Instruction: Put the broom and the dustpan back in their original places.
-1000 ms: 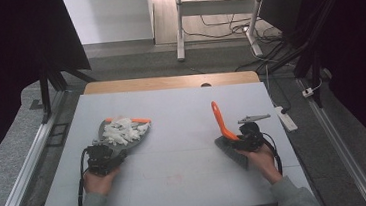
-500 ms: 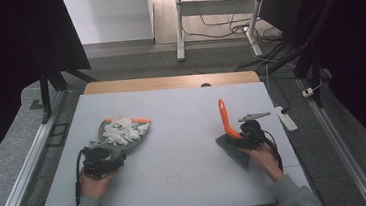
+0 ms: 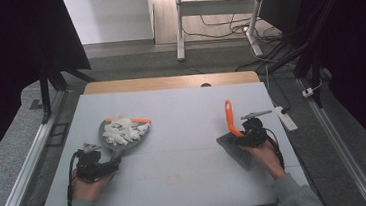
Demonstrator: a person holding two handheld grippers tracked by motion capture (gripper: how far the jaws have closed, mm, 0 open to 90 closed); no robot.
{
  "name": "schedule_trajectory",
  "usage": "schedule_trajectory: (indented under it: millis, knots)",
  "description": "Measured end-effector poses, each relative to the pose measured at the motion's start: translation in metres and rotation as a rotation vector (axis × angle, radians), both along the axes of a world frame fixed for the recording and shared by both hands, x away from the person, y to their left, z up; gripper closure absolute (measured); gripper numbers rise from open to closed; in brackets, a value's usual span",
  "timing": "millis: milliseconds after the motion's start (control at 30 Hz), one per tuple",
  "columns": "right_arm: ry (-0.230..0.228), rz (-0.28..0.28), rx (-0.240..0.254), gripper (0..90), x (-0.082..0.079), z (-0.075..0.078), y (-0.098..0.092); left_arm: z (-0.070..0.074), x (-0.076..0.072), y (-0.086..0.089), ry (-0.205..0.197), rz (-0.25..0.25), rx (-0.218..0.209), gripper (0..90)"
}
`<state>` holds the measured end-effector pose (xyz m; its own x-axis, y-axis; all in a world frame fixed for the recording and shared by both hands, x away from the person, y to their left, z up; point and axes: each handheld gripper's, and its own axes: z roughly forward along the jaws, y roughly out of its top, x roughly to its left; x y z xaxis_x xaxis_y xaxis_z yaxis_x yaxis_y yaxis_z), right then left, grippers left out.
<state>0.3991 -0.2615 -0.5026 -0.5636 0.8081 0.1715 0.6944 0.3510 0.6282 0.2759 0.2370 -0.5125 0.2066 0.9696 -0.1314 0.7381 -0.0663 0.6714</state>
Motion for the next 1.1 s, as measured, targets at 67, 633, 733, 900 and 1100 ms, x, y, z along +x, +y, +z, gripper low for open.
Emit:
schedule_trajectory:
  millis: [67, 633, 733, 900, 1100]
  knots:
    - [-0.001, -0.011, -0.013, 50.1, 0.001, 0.0, 0.0, 0.001, 0.0, 0.001, -0.005, -0.005, -0.003, 23.6]
    - [0.035, -0.084, -0.031, 42.8, 0.007, -0.005, -0.007, -0.001, -0.001, 0.005, -0.005, -0.024, 0.017, 23.2]
    - [0.009, -0.099, -0.065, 43.1, 0.007, -0.002, -0.008, 0.0, -0.001, 0.007, -0.005, -0.024, 0.016, 23.1]
    - [0.01, -0.102, -0.052, 43.3, 0.007, 0.0, -0.012, 0.0, -0.001, 0.007, -0.007, -0.029, 0.02, 23.0]
    - [-0.04, -0.091, -0.027, 43.9, 0.001, 0.008, -0.011, 0.0, -0.001, 0.008, -0.013, -0.044, 0.02, 22.9]
